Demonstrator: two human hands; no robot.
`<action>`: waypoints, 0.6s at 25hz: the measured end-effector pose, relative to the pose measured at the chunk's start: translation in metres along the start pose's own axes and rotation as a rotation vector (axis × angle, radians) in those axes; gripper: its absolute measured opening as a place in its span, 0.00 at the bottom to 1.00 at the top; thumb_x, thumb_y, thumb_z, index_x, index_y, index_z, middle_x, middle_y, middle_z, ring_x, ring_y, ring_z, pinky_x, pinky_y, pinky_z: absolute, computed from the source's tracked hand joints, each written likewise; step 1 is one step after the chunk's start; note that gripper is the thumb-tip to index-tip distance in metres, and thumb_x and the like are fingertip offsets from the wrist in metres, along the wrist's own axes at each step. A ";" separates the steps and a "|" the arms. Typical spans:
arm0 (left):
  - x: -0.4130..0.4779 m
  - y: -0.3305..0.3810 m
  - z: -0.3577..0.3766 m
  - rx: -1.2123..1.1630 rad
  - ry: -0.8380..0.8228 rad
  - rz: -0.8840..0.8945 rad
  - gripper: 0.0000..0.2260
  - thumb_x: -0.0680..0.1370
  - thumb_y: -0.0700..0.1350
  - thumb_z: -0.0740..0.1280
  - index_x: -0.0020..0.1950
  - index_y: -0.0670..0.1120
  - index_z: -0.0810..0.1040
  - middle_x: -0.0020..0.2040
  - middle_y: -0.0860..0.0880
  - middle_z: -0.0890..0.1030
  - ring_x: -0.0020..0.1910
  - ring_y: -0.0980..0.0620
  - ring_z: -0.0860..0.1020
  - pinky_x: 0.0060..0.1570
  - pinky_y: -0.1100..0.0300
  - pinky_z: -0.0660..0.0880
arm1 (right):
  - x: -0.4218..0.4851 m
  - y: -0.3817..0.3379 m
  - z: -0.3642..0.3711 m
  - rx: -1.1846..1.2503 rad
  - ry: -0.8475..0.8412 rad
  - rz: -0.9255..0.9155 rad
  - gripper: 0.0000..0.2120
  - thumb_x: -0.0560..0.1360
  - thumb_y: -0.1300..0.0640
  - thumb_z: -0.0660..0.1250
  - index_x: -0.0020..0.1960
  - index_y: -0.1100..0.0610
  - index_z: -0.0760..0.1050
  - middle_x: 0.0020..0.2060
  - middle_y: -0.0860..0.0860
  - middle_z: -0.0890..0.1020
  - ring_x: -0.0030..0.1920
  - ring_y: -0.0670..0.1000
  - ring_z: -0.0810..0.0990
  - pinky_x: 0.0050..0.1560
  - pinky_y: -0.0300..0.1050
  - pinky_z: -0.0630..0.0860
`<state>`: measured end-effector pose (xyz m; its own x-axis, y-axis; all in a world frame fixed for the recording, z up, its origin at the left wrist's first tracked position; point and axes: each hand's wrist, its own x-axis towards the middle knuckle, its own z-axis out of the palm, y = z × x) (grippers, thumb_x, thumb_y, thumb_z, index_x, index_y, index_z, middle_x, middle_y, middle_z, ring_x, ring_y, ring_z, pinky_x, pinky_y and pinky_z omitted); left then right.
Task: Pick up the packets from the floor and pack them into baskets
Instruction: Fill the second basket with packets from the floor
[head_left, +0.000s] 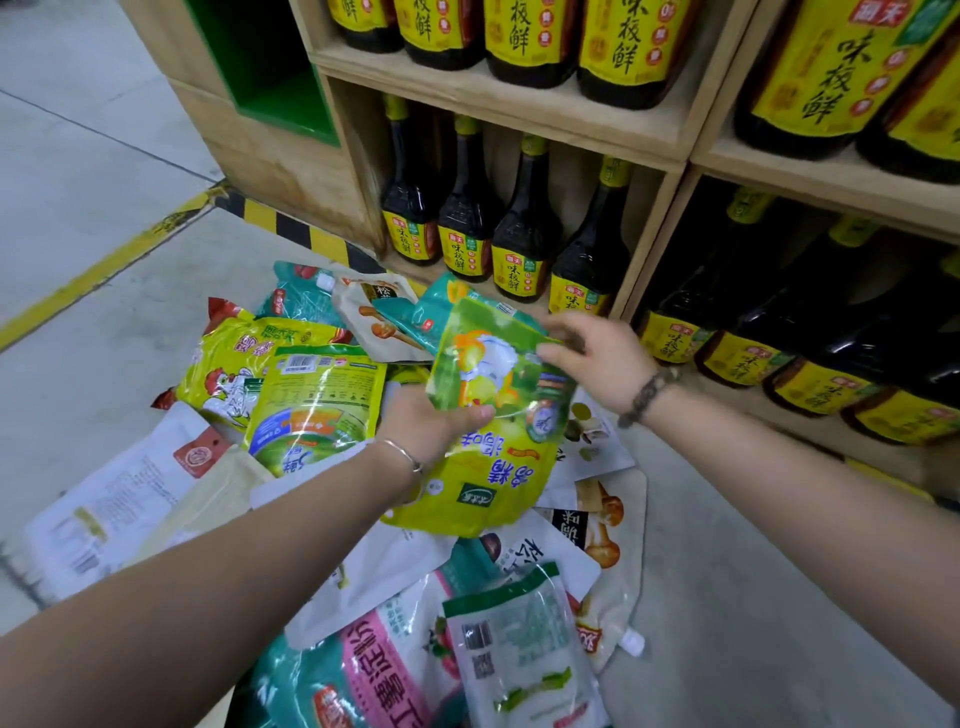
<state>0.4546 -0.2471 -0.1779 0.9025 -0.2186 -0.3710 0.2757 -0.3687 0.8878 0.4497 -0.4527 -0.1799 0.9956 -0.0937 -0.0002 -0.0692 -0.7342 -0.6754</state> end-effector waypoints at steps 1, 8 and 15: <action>-0.001 -0.006 -0.004 -0.020 0.046 -0.042 0.07 0.68 0.40 0.76 0.37 0.44 0.78 0.33 0.47 0.79 0.34 0.48 0.76 0.39 0.57 0.76 | -0.009 0.011 0.008 -0.209 -0.051 0.003 0.24 0.76 0.49 0.65 0.70 0.53 0.67 0.64 0.53 0.75 0.63 0.53 0.74 0.68 0.52 0.65; -0.002 -0.037 -0.036 -0.050 0.216 -0.169 0.21 0.65 0.46 0.78 0.48 0.33 0.78 0.40 0.40 0.80 0.38 0.45 0.76 0.42 0.52 0.74 | -0.052 0.061 0.059 -0.896 -0.602 -0.077 0.42 0.77 0.65 0.58 0.75 0.45 0.31 0.76 0.54 0.38 0.76 0.56 0.43 0.73 0.62 0.42; -0.016 -0.020 -0.026 0.009 0.226 -0.170 0.20 0.69 0.44 0.75 0.31 0.44 0.63 0.28 0.49 0.63 0.28 0.51 0.62 0.27 0.58 0.57 | -0.046 0.073 0.063 -0.679 -0.477 -0.038 0.29 0.80 0.66 0.47 0.77 0.48 0.45 0.77 0.50 0.48 0.77 0.51 0.48 0.75 0.45 0.45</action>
<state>0.4437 -0.2130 -0.1826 0.8946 0.0540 -0.4435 0.4276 -0.3913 0.8149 0.4028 -0.4593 -0.2754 0.9072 0.1222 -0.4025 0.0941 -0.9916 -0.0889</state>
